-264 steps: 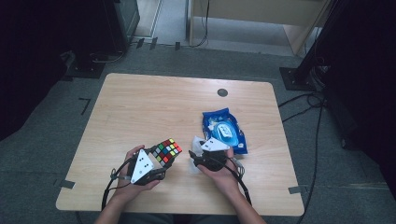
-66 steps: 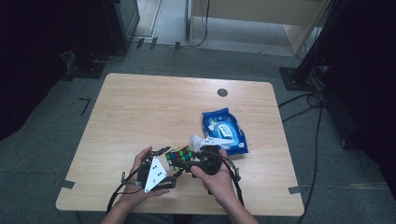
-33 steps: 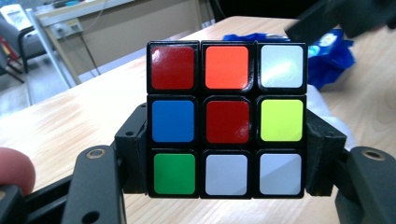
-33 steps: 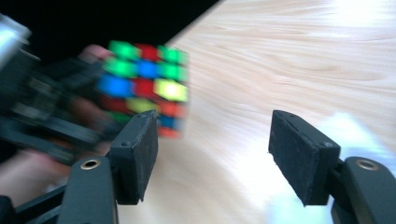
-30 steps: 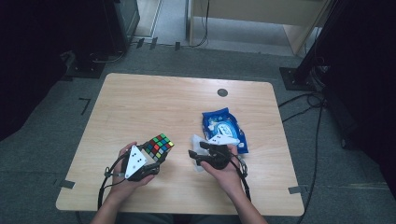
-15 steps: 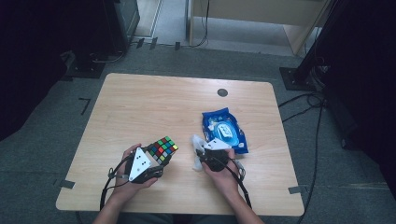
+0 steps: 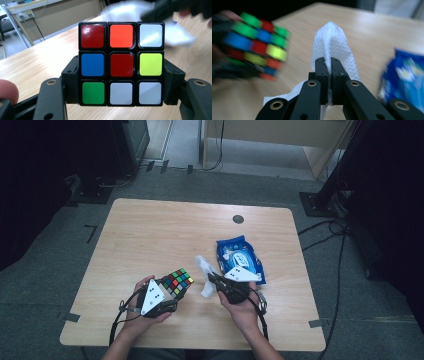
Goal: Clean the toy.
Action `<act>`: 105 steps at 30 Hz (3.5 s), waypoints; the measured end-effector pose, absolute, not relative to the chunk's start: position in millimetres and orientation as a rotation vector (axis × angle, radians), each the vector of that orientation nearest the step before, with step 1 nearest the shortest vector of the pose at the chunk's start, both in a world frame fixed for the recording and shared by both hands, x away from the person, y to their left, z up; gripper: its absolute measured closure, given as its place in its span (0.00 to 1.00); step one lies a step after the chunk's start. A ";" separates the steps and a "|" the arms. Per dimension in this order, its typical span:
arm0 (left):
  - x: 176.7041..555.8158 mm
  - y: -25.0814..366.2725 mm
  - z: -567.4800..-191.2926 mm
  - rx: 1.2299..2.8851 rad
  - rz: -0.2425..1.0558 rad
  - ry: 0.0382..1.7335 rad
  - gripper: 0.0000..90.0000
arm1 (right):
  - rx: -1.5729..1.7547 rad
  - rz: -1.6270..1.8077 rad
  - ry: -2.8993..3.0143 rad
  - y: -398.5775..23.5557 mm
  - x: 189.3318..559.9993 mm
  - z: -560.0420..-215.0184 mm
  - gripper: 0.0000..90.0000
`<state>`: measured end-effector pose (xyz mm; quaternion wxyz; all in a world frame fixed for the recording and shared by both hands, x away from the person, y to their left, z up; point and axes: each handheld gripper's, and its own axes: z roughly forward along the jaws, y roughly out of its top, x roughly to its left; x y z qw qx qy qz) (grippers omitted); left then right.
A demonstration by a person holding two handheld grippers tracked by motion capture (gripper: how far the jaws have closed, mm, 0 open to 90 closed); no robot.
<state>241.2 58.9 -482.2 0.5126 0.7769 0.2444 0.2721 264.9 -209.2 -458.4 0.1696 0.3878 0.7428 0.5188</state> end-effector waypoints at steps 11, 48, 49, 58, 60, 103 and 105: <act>226.6 39.1 -476.8 1.862 0.607 0.495 0.38 | 0.838 1.725 2.148 -173.4 229.9 -423.7 0.97; 224.4 41.8 -469.3 1.828 0.553 0.480 0.38 | 0.927 1.677 2.052 -186.9 238.4 -436.5 0.96; 224.4 41.8 -469.3 1.828 0.553 0.480 0.38 | 0.927 1.677 2.052 -186.9 238.4 -436.5 0.96; 229.8 56.0 -464.8 1.788 0.566 0.520 0.38 | 1.042 1.412 2.070 -204.5 259.9 -469.3 0.95; 232.4 58.8 -467.6 1.795 0.577 0.539 0.38 | 1.105 1.354 2.047 -213.5 265.9 -474.3 0.94; 227.6 36.5 -473.9 1.797 0.620 0.562 0.38 | 1.512 1.898 2.107 -173.5 250.8 -456.1 0.38; 228.3 36.8 -474.2 1.796 0.606 0.559 0.38 | 1.527 1.905 2.110 -175.3 250.7 -454.9 0.38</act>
